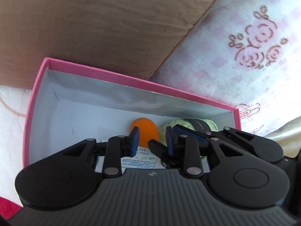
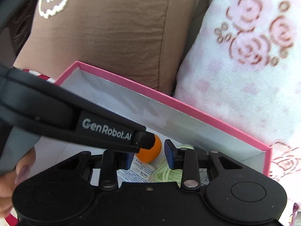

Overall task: Organize objects
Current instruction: 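Lower the sponge into the pink box and open the left gripper, then withdraw the left gripper up and away from the pink box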

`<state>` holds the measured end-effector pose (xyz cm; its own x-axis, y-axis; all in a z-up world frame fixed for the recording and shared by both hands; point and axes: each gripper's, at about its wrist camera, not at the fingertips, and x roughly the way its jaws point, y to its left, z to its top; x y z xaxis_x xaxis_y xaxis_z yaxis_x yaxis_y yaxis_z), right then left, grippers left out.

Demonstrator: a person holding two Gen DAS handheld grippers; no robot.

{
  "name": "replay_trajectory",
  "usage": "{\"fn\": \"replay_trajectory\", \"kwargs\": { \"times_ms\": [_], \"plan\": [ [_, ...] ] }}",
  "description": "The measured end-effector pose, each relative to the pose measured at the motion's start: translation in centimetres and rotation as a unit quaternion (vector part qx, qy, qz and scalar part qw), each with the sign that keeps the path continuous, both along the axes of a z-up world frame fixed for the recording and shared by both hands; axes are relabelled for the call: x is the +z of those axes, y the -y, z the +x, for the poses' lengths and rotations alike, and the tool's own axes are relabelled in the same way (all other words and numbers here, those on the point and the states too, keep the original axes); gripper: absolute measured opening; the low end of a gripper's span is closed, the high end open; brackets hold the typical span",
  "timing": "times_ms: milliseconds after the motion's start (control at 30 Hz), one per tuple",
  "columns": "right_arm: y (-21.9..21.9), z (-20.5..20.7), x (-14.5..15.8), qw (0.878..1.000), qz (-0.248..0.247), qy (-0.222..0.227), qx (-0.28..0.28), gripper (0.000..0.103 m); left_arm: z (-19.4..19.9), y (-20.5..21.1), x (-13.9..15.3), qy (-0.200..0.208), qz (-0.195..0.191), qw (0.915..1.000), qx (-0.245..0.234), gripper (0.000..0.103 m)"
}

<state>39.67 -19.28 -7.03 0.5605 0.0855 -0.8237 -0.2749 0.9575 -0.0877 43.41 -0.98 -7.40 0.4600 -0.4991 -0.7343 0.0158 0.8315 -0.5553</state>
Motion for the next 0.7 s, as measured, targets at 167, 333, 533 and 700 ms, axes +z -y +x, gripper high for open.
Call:
{"fn": "replay_trajectory", "kwargs": {
  "times_ms": [167,333,533,700],
  "plan": [
    [0.3,-2.5,1.1,1.000,0.027,0.013,0.010,0.038,-1.7,0.6,1.4,0.012,0.037,0.9992,-0.012,0.028],
    [0.9,-5.2,2.1,0.998,0.047,0.027,0.010,0.039,-3.0,0.1,2.9,0.016,0.053,0.9982,-0.023,0.028],
    [1.5,-7.9,4.2,0.997,0.061,0.046,0.009,0.039,-5.5,-0.1,5.2,0.034,0.077,0.9958,-0.037,0.030],
    [3.3,-9.9,5.3,0.996,0.077,0.047,0.011,0.039,-7.7,-0.1,7.1,0.040,0.092,0.9943,-0.036,0.030]
  ]
}}
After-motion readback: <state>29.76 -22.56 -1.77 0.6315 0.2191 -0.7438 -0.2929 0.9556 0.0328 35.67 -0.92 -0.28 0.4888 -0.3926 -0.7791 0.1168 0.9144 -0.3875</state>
